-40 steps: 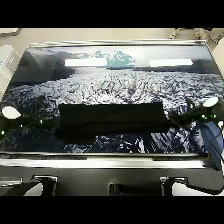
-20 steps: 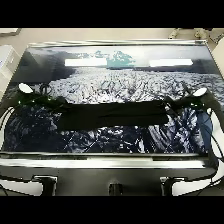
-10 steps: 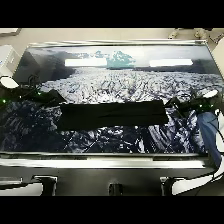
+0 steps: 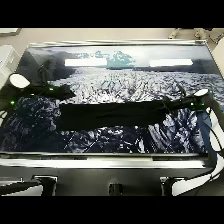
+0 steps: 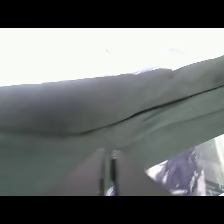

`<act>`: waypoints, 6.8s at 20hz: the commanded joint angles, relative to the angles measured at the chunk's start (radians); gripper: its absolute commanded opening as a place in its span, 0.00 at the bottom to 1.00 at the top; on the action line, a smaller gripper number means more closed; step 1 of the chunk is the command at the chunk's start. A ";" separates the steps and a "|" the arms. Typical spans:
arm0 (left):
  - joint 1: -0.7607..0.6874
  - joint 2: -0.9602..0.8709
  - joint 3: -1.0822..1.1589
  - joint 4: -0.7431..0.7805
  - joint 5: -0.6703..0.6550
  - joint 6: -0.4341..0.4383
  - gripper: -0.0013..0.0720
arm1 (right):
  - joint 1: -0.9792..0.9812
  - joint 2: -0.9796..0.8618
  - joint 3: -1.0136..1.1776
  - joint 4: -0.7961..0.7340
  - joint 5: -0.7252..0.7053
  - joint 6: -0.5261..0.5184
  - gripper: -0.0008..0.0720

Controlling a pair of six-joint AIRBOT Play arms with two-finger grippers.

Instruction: Fold the clothes and pants, and hang the long-sleeved shirts on hangers.

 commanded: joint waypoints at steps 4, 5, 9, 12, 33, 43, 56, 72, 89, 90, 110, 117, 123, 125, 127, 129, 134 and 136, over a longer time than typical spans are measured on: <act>-0.289 -0.141 0.000 -0.006 0.188 -0.048 0.08 | 0.007 0.221 0.003 0.087 0.133 -0.021 0.06; -0.334 -0.182 0.000 -0.006 0.205 -0.094 0.08 | 0.007 0.266 0.003 0.108 0.157 -0.008 0.06; -0.449 -0.326 0.001 -0.274 0.389 -0.185 0.05 | 0.007 0.433 0.003 0.130 0.225 0.040 0.06; -0.533 -0.411 0.001 -0.576 0.476 -0.105 0.05 | 0.007 0.518 0.003 0.133 0.224 0.061 0.06; -0.473 -0.586 0.396 -0.306 0.099 -0.083 0.05 | 0.210 0.517 0.001 0.128 0.061 0.039 0.06; -0.014 -0.050 0.396 0.032 -0.122 -0.112 0.05 | 0.720 0.118 0.001 0.177 -0.362 0.180 0.15; 0.006 0.106 0.395 0.033 -0.192 -0.048 0.05 | 0.098 0.182 -0.042 -0.208 0.116 0.237 0.91; 0.006 0.106 0.395 0.032 -0.192 -0.071 0.05 | 0.106 0.033 -0.283 0.306 -0.007 -0.208 0.06; 0.006 0.106 0.395 0.032 -0.189 -0.024 0.05 | -0.608 0.233 0.577 -0.025 0.310 0.294 0.06; 0.006 0.106 0.395 0.032 -0.189 -0.024 0.05 | -0.652 0.239 0.593 -0.025 0.300 0.325 0.06; -0.037 0.106 0.395 0.031 -0.192 0.001 0.05 | -0.897 0.340 0.434 -0.615 0.525 0.521 0.06; -0.037 0.106 0.395 0.029 -0.192 0.000 0.05 | -0.897 0.438 -0.032 -0.766 0.253 0.513 0.06; -0.037 0.106 0.396 0.026 -0.187 -0.011 0.05 | -0.897 0.440 -0.064 -0.727 0.158 0.469 0.95; -0.037 0.107 0.396 -0.031 -0.169 -0.011 0.05 | -0.896 0.440 0.051 -0.638 0.132 0.398 0.98; -0.040 0.107 0.421 -0.081 -0.097 -0.010 0.05 | -0.882 0.440 0.245 -0.447 -0.015 0.378 0.98; -0.063 0.105 0.475 0.018 0.065 0.001 0.05 | -0.784 0.440 0.425 -0.368 -0.207 0.309 0.98; -0.161 -0.004 0.502 0.892 -0.052 -0.447 0.08 | -0.235 0.404 0.529 -0.497 -0.155 0.272 0.96; -0.140 -0.078 0.455 0.838 -0.308 -0.478 0.99 | -0.036 0.318 0.497 -0.575 0.097 0.399 0.96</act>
